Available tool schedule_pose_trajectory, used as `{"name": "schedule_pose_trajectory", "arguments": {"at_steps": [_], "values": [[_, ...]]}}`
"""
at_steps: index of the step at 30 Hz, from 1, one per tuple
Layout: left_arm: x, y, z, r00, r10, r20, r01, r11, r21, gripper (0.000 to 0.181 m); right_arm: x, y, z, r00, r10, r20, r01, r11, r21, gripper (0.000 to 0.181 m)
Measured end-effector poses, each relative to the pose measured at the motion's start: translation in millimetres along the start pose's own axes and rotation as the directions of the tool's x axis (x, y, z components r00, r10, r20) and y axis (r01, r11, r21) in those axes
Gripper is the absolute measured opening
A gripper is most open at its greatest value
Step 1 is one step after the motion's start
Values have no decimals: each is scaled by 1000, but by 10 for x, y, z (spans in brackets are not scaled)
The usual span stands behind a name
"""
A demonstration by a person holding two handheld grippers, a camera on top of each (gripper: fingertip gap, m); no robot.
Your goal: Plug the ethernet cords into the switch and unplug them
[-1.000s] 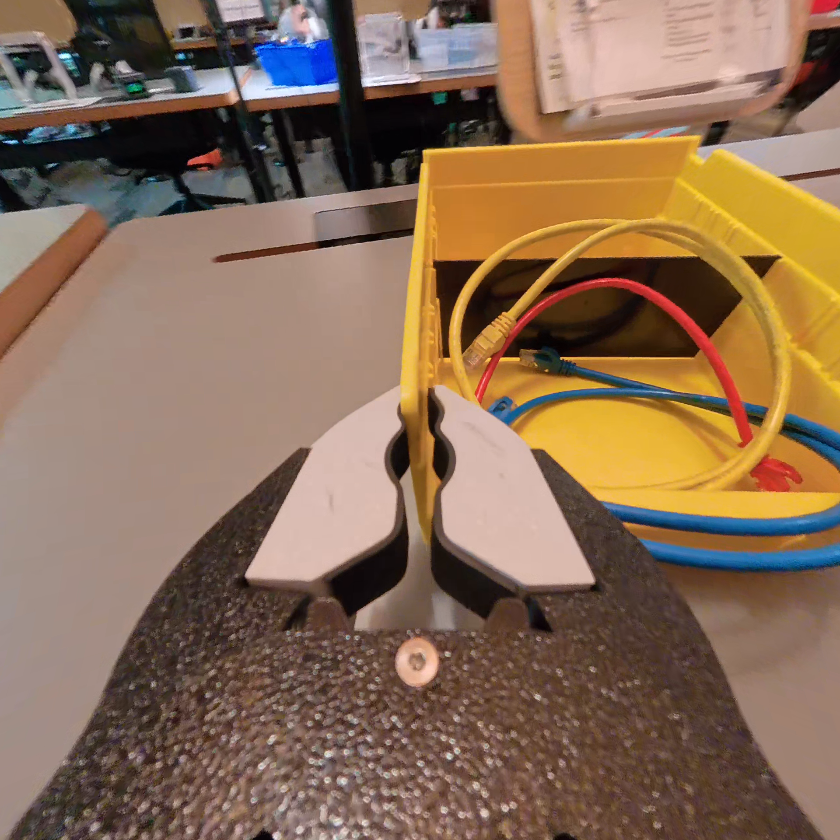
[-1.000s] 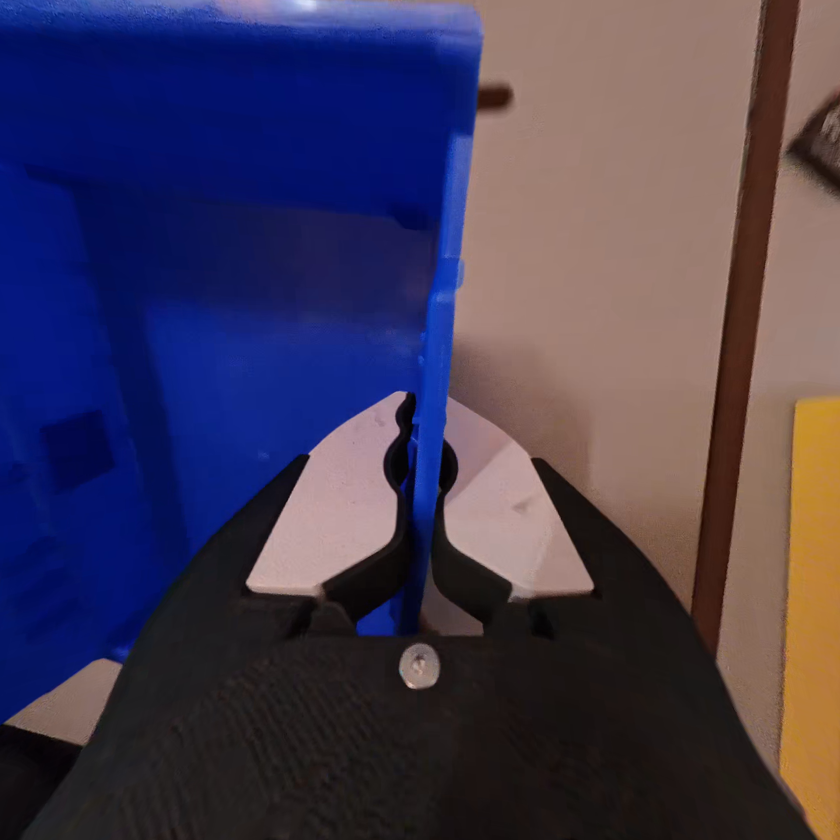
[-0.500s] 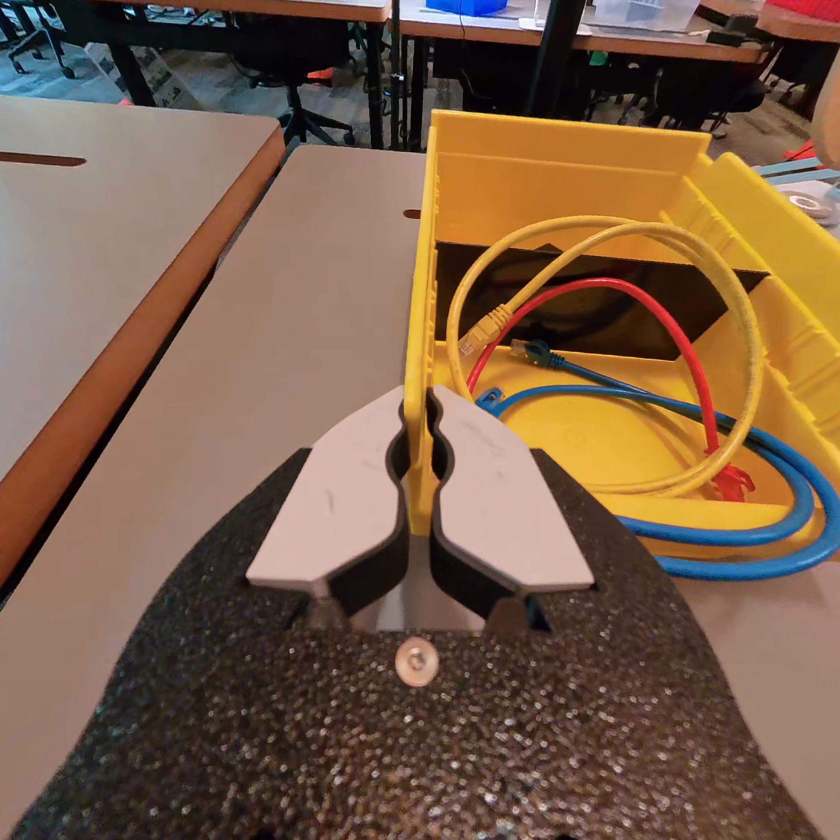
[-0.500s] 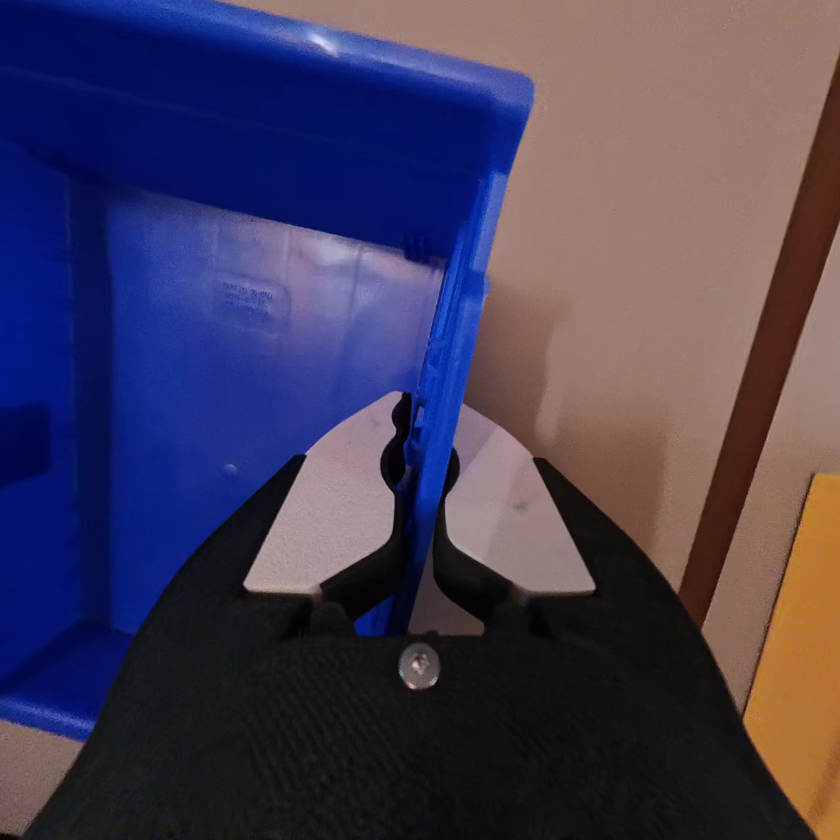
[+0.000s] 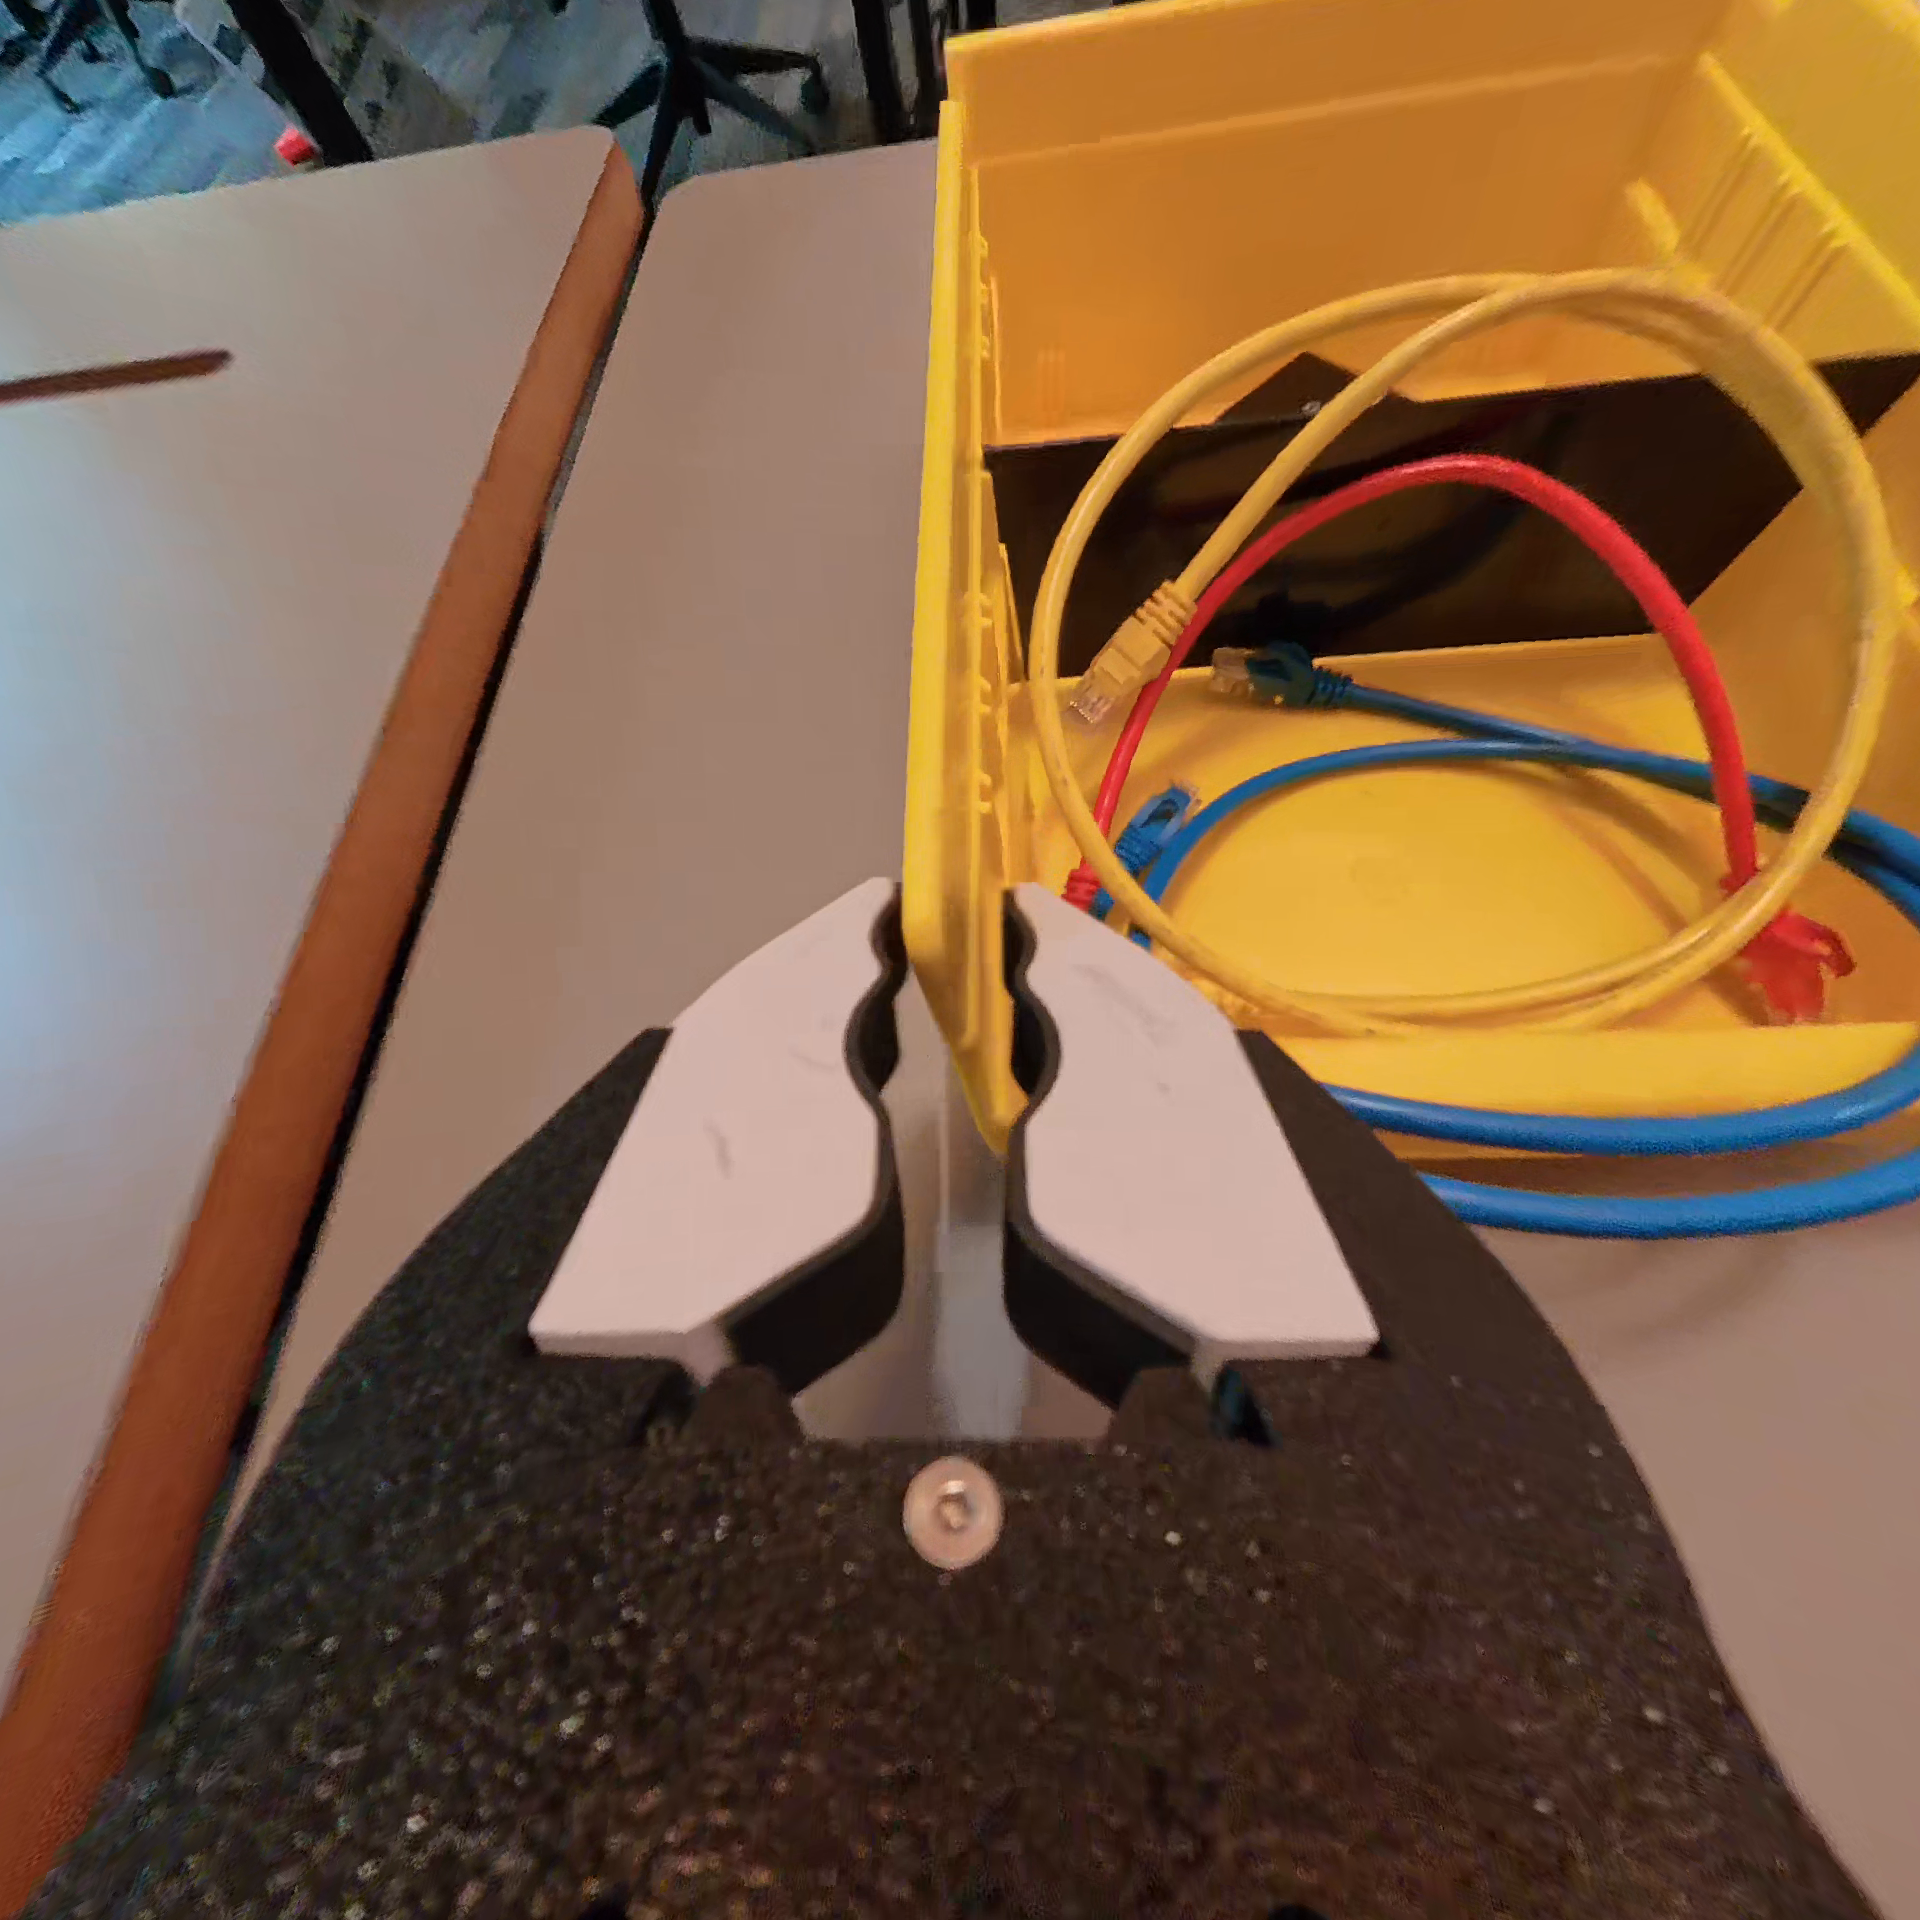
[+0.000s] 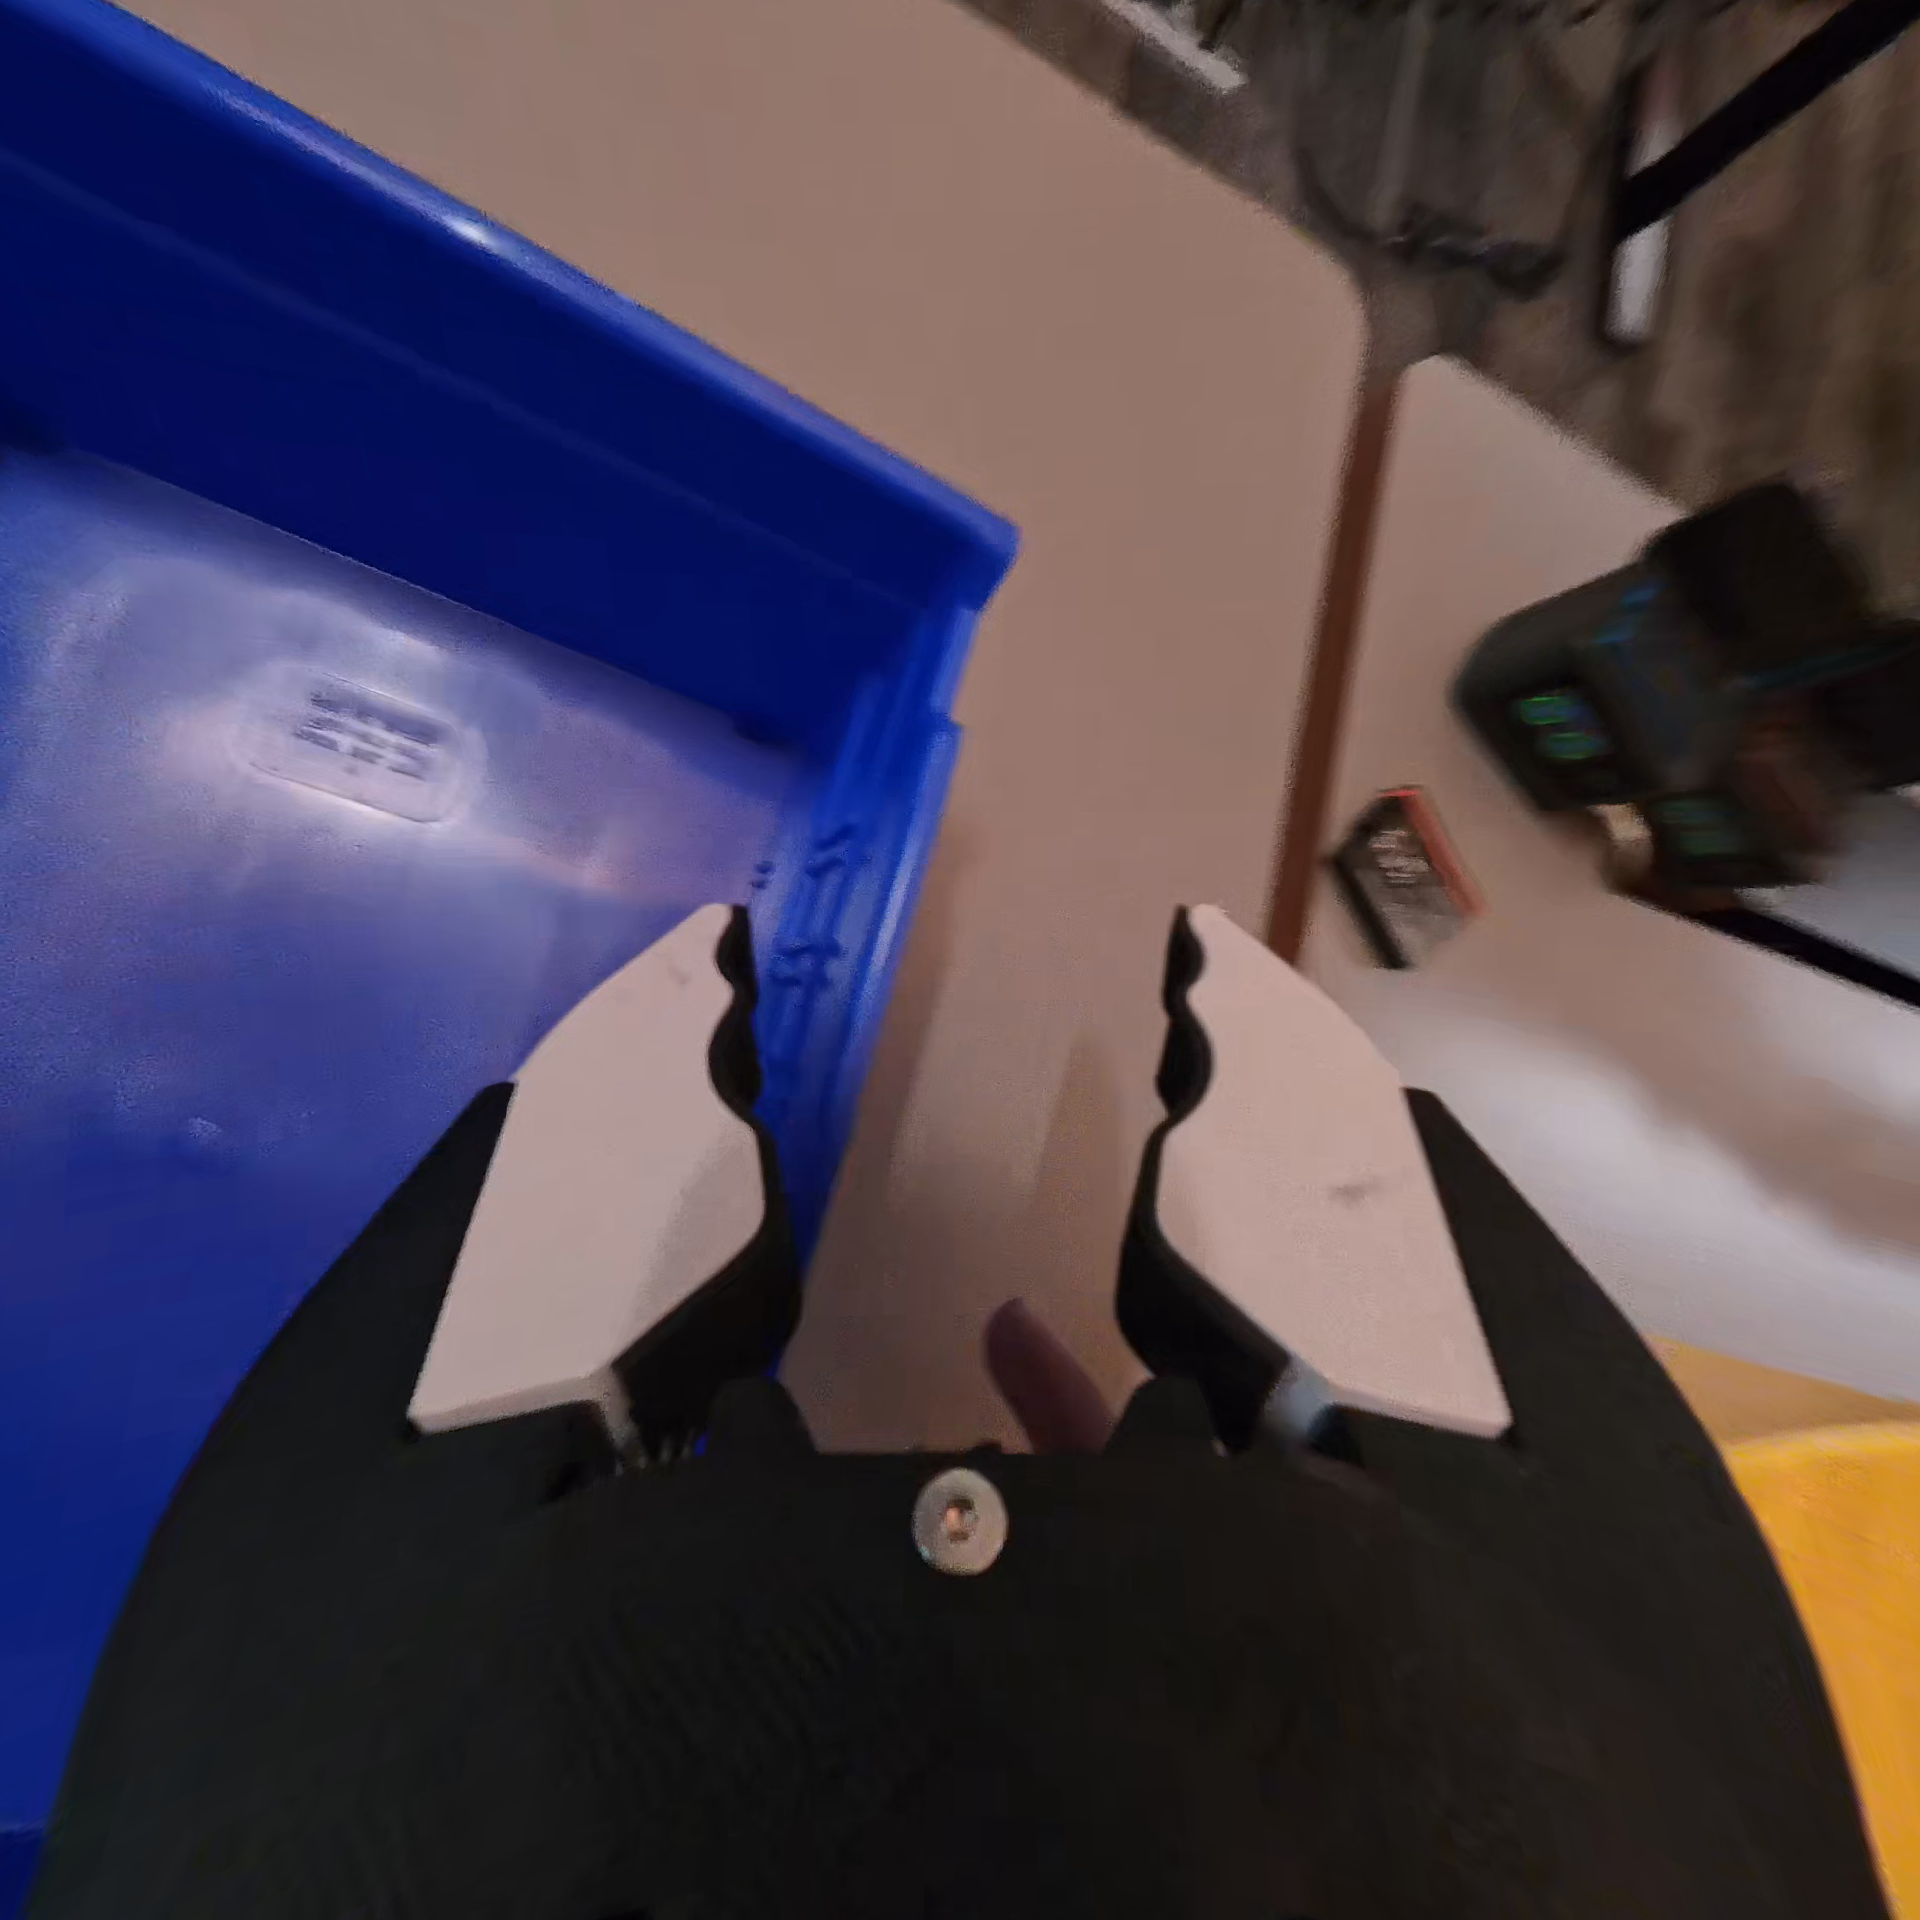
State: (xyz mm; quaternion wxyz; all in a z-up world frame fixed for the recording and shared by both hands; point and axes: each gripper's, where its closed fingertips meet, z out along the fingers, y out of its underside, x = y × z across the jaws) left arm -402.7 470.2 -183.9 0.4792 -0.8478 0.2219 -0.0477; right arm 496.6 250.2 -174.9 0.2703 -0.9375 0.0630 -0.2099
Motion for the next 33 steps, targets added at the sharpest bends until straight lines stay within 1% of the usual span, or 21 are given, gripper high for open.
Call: {"name": "schedule_pose_trajectory", "arguments": {"at_steps": [1, 2, 3, 5, 7, 9, 10, 12, 14, 15, 16, 18, 20, 21, 23, 25, 27, 28, 31, 32, 33], "values": [[-30, -47, -56, 999, 33, 27, -32, 999, -21, 25, 60, -45, -145, 998, -30, -50, 31, 999, 23, 83], [-52, -130, -124, 997, 62, 50, -60, 998, -36, 35, 71, -113, -317, 996, -45, -78, 50, 996, 69, 85], [-49, -257, -192, 995, 82, 61, -80, 996, -38, 43, 22, -184, -504, 996, -49, -79, 59, 990, 129, 88], [104, -614, -277, 991, 135, 8, -134, 991, -9, 51, -227, -323, -877, 998, -54, -29, 59, 964, 260, 95], [347, -969, -264, 970, 233, -71, -234, 972, -3, 54, -731, -394, -1212, 986, -109, 123, 55, 926, 374, 100], [599, -1245, -123, 924, 355, -140, -364, 930, -42, 69, -1356, -390, -1534, 933, -176, 313, 10, 885, 466, 99], [709, -1352, -10, 896, 408, -175, -425, 902, -72, 75, -1695, -365, -1713, 882, -225, 414, -21, 860, 510, 99], [862, -1550, 269, 852, 470, -229, -506, 852, -134, 81, -2349, -264, -2112, 733, -351, 583, -92, 798, 596, 88], [965, -1679, 571, 814, 502, -293, -566, 799, -202, 85, -2877, -119, -2441, 577, -448, 682, -164, 755, 635, 81], [1014, -1728, 724, 797, 511, -321, -589, 775, -229, 85, -3088, -50, -2519, 528, -477, 703, -175, 749, 639, 81], [1070, -1748, 864, 782, 514, -353, -609, 752, -254, 85, -3270, 1, -2537, 508, -490, 708, -165, 751, 639, 86], [1130, -1683, 1127, 742, 533, -407, -663, 674, -325, 83, -3575, 21, -2489, 536, -487, 690, -145, 752, 643, 100], [1176, -1497, 1358, 711, 534, -458, -701, 591, -399, 82, -3871, 71, -2435, 544, -526, 654, -87, 740, 667, 102], [1171, -1376, 1446, 698, 533, -479, -716, 538, -445, 82, -3999, 119, -2398, 538, -540, 647, -52, 745, 665, 103], [1166, -1158, 1590, 666, 538, -517, -745, 446, -496, 81, -4199, 213, -2359, 498, -571, 652, -20, 745, 667, 103], [1162, -998, 1695, 633, 549, -546, -771, 380, -511, 73, -4225, 272, -2210, 512, -598, 617, 46, 736, 675, 97], [1195, -885, 1769, 605, 553, -573, -793, 351, -497, 67, -4124, 283, -2012, 569, -597, 566, 114, 739, 664, 96], [1199, -837, 1801, 594, 555, -582, -801, 342, -492, 66, -4067, 283, -1939, 592, -577, 563, 120, 754, 646, 95], [1138, -715, 1886, 614, 536, -579, -783, 325, -530, 75, -3958, 248, -1849, 608, -488, 627, 37, 806, 591, 92], [1128, -682, 1912, 616, 530, -583, -782, 323, -533, 78, -3918, 245, -1799, 618, -465, 633, 26, 817, 575, 89], [1120, -659, 1941, 613, 531, -585, -784, 322, -530, 82, -3891, 260, -1749, 622, -454, 638, 32, 828, 559, 88]]}}
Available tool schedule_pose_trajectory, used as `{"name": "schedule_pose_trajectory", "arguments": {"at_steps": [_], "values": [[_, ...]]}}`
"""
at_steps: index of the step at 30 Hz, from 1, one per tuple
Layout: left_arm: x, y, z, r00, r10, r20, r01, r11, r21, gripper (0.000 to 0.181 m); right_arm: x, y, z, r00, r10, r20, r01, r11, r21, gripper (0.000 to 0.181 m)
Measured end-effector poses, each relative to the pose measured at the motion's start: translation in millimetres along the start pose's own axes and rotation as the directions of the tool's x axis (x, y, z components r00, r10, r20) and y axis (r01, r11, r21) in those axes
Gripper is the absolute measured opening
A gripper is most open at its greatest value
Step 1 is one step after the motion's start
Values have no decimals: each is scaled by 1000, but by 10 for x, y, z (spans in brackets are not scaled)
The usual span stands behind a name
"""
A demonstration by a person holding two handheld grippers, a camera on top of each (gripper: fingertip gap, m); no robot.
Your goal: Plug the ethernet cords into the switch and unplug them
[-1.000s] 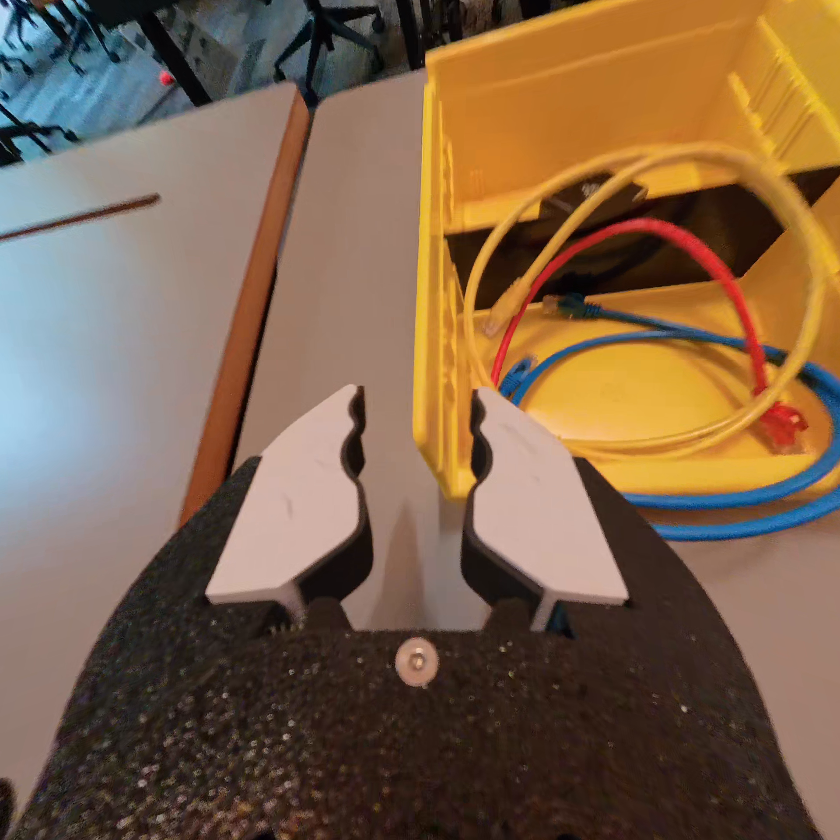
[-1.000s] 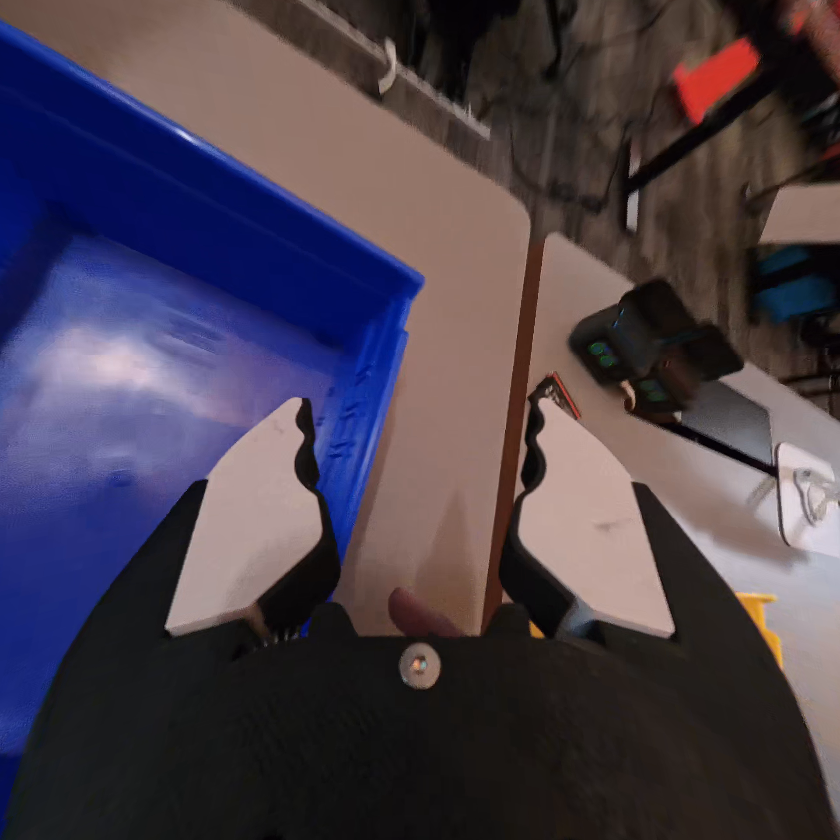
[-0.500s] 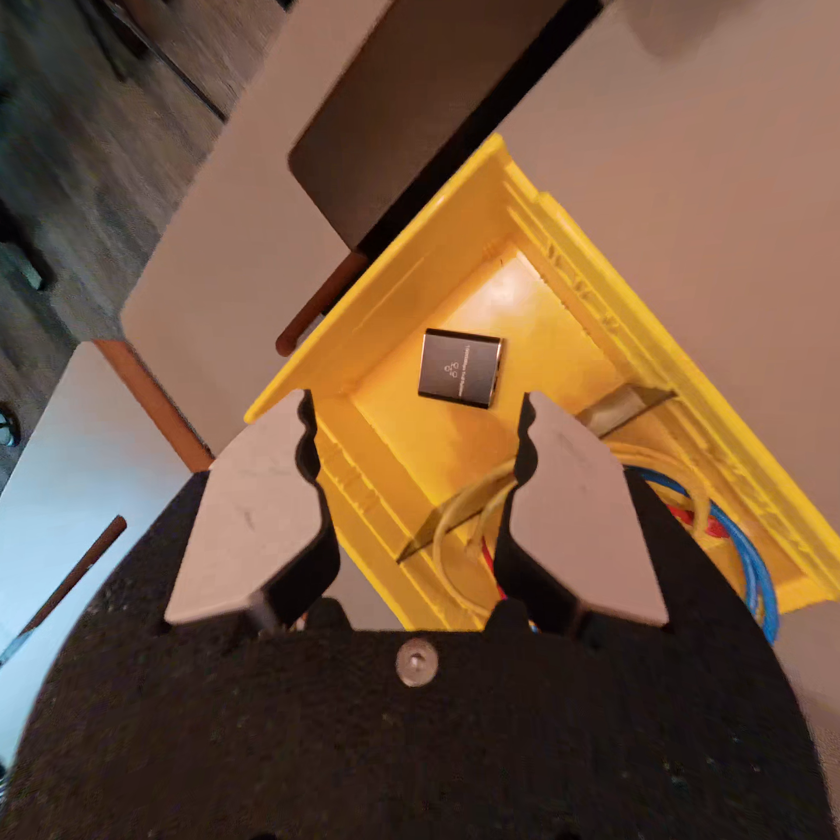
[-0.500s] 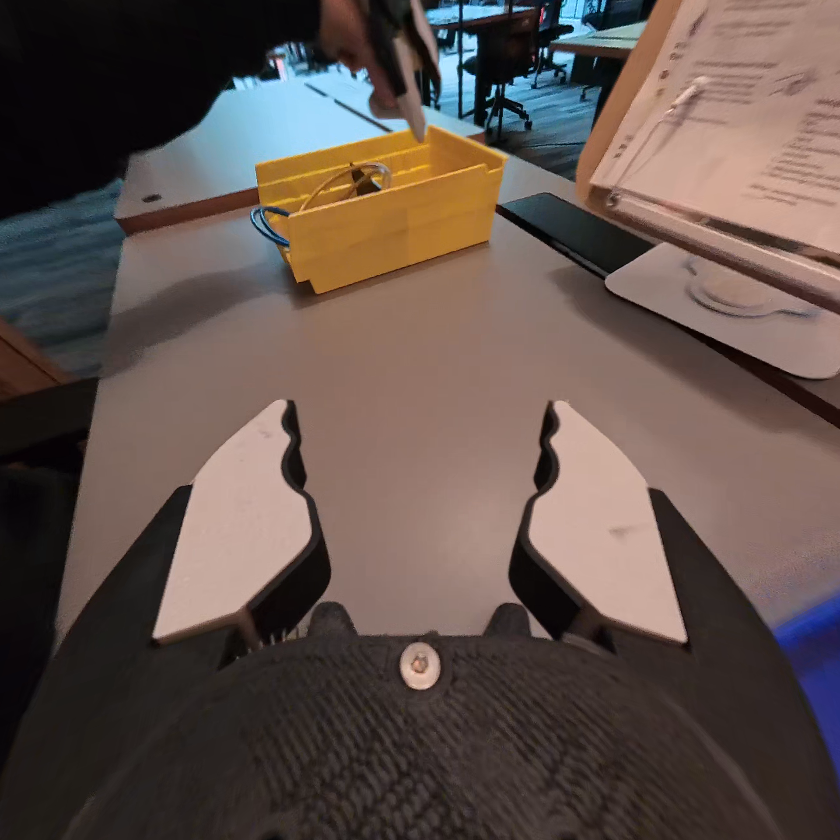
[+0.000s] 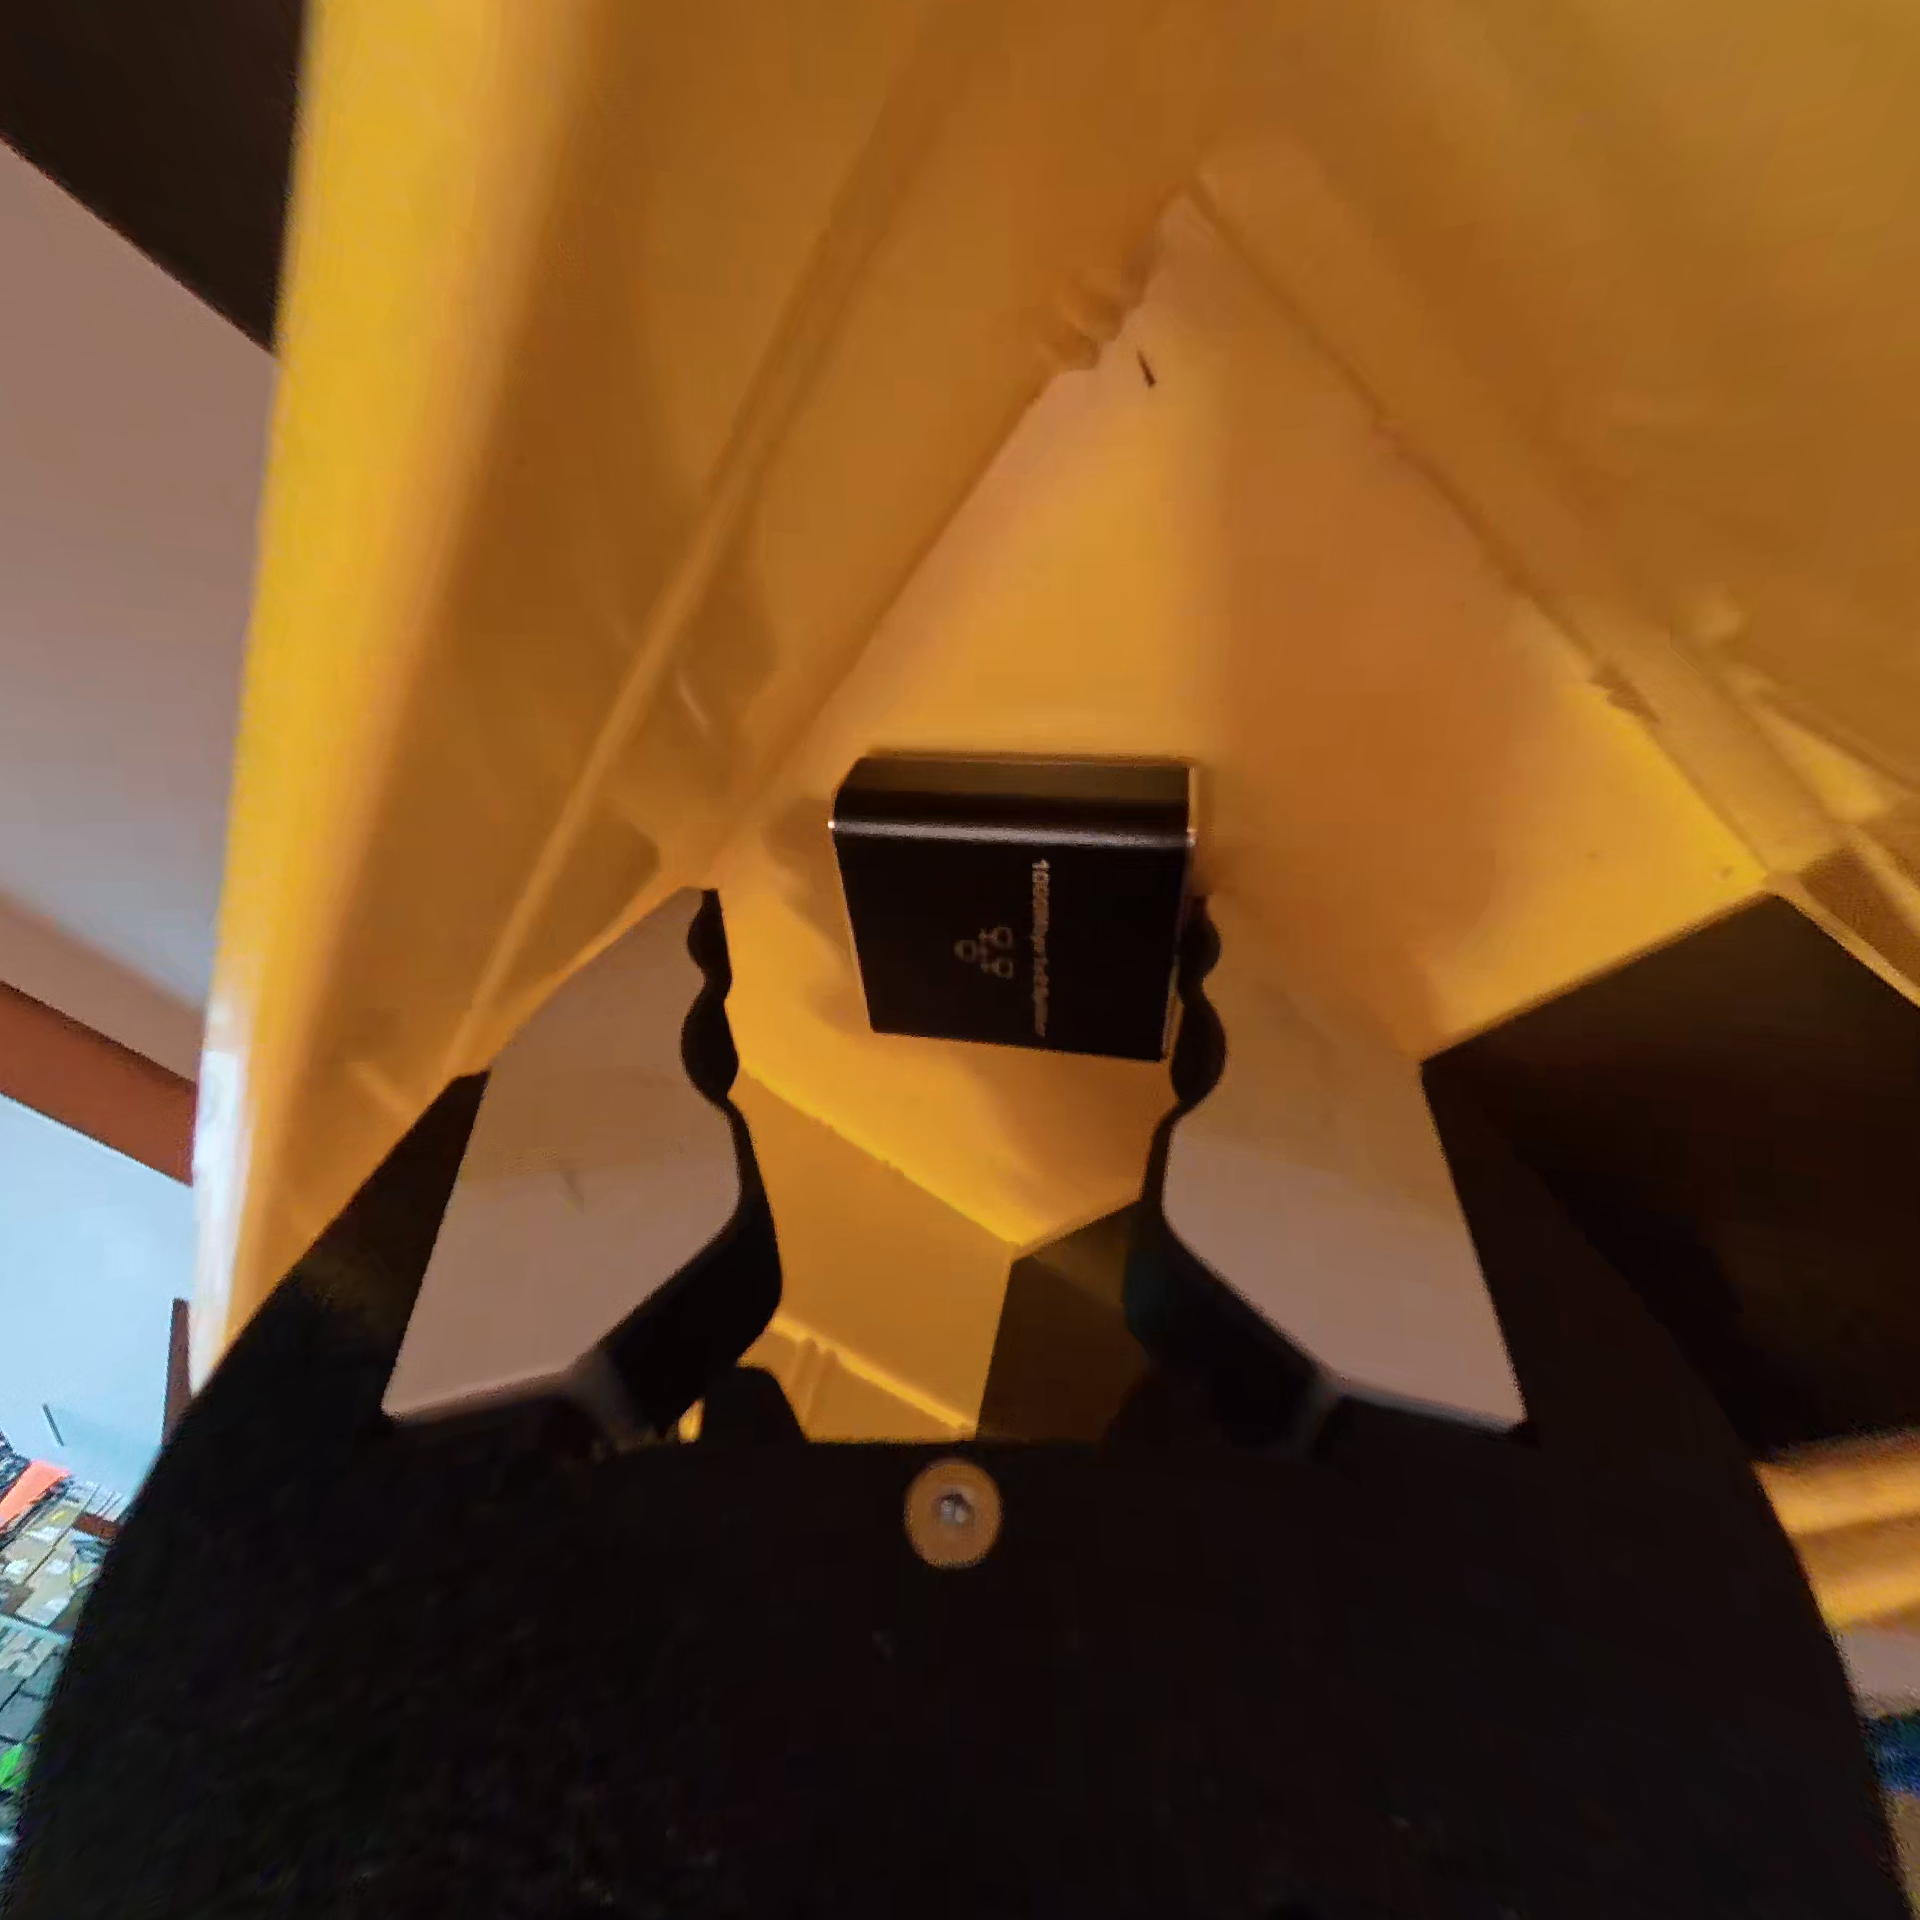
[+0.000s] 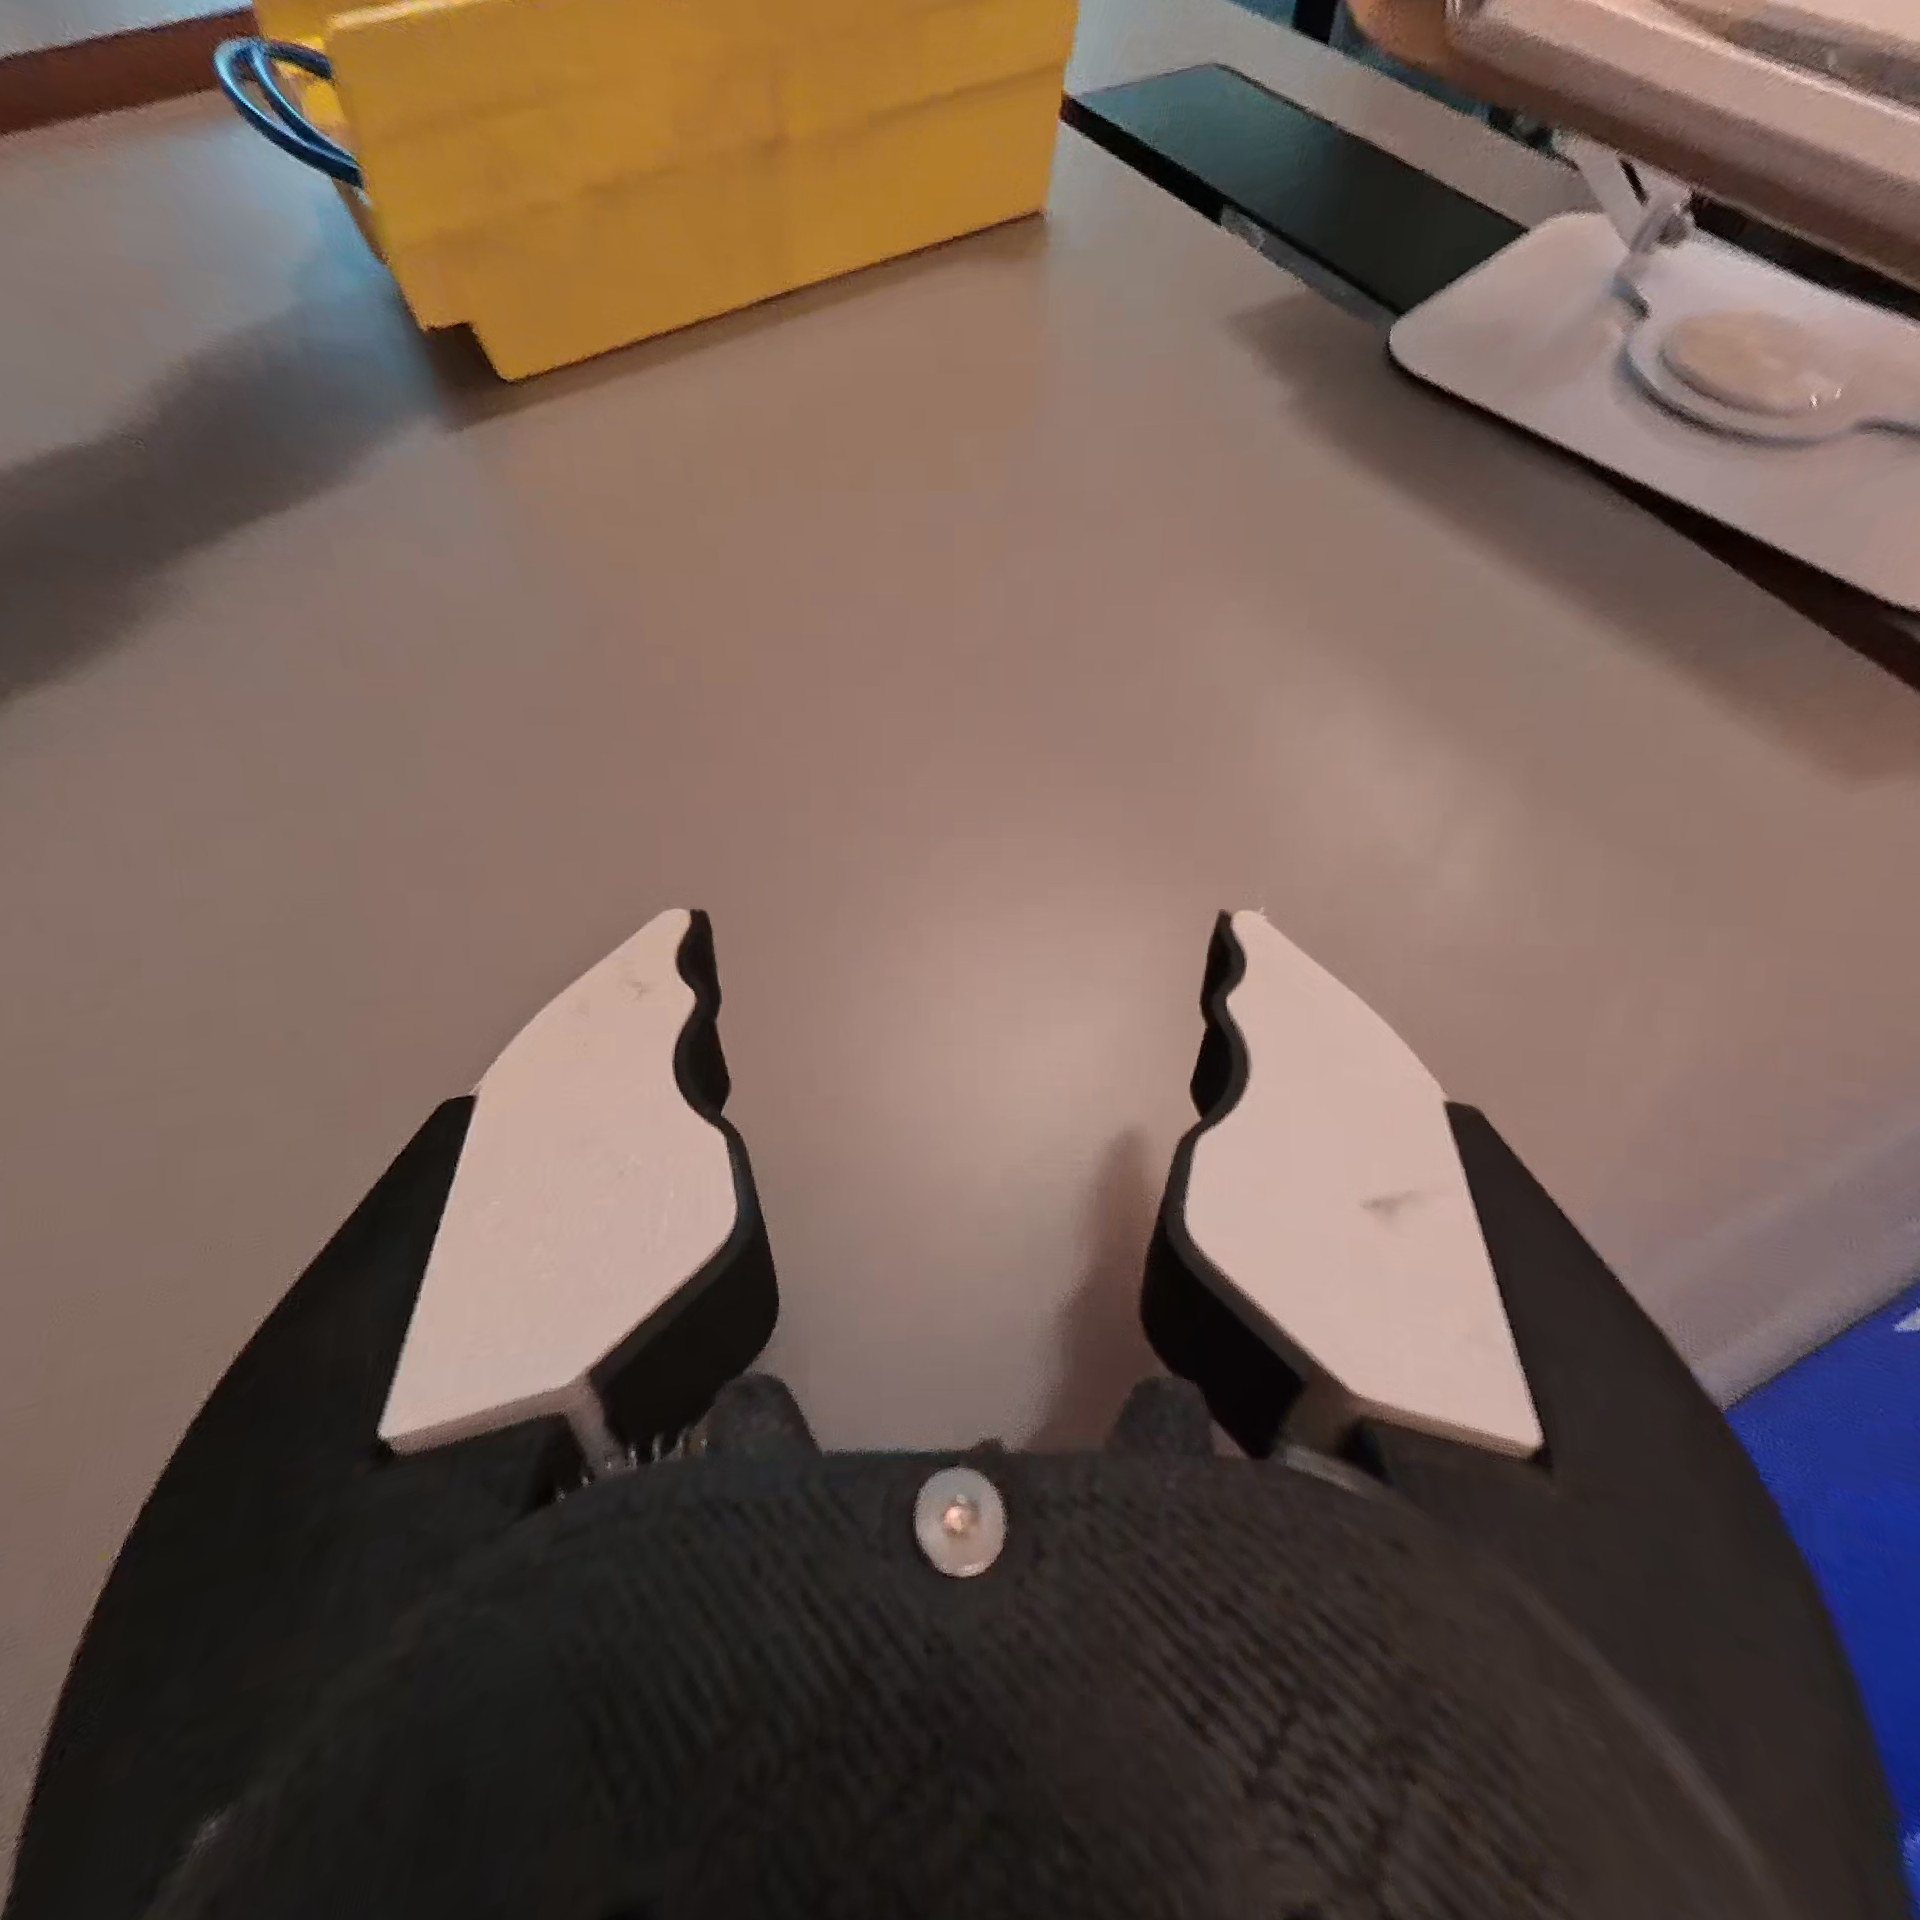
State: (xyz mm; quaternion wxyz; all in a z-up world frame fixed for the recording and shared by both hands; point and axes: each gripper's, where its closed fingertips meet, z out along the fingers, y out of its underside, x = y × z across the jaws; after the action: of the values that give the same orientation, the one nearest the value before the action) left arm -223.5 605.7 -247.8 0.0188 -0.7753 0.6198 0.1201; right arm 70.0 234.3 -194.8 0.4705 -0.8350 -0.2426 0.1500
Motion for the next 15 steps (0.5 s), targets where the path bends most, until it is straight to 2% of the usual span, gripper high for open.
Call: {"name": "schedule_pose_trajectory", "arguments": {"at_steps": [4, 6, 8, 12, 15], "values": [[53, -41, 73, 997, -23, -72, 25, 1000, 20, 78, 124, 61, -4, 996, -37, -78, 35, 999, -30, 89], [122, -44, 75, 991, -27, -130, 31, 999, 29, 65, 184, 99, 3, 991, -64, -120, 58, 997, -54, 90], [112, -46, 76, 992, -26, -125, 31, 999, 44, 65, 199, 119, 22, 990, -64, -127, 57, 997, -58, 91], [6, -56, -43, 997, 73, 21, -75, 993, 92, 65, 149, 70, 66, 992, -61, -107, 60, 998, -15, 93], [-88, -162, -511, 982, 85, 167, -120, 970, 212, 65, -59, -12, 88, 999, -38, 17, 38, 998, 44, 98]]}}
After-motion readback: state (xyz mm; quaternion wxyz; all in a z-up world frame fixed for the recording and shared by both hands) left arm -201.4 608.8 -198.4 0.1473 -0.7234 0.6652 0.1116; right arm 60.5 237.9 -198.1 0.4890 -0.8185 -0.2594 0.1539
